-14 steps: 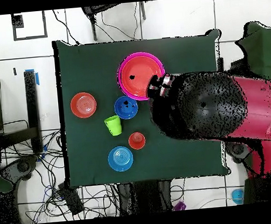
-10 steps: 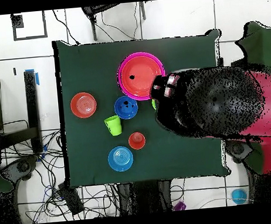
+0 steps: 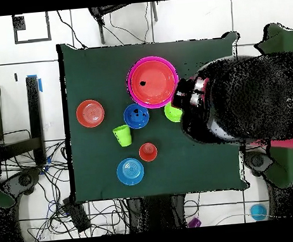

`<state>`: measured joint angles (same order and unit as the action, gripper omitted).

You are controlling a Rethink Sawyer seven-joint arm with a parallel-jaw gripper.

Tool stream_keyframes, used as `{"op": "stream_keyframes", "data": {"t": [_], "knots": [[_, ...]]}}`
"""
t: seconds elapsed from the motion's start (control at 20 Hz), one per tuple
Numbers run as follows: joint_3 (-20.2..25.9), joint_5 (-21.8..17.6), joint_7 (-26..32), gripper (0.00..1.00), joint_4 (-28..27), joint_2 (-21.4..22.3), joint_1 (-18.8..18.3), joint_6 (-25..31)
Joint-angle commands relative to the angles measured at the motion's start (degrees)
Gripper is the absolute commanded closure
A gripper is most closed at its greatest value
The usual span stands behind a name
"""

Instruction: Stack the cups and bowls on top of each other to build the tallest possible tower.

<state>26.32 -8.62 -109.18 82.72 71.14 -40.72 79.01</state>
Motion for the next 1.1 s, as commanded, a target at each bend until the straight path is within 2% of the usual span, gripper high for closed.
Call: {"op": "stream_keyframes", "data": {"t": [0.05, 0.3, 0.55, 0.65, 0.7, 1.0, 1.1], "knots": [[2.65, -2.77, 9.33, 0.00, -0.02, -4.36, 0.90, 5.60], [2.25, -3.08, 10.97, 0.00, 6.41, -5.06, 0.84, -2.89], [2.82, -4.45, 12.59, 0.00, 9.21, -8.58, 0.48, -8.42], [1.97, -7.03, 10.59, 0.00, 8.88, -9.96, 1.31, -9.00], [1.51, -7.12, 8.93, 0.00, 8.52, -10.71, 1.70, -8.43], [1.56, -8.09, 7.86, 0.00, 5.87, -14.64, 2.61, -4.37], [1.66, -8.94, 7.87, 0.00, 5.03, -16.10, 2.97, -4.80]]}}
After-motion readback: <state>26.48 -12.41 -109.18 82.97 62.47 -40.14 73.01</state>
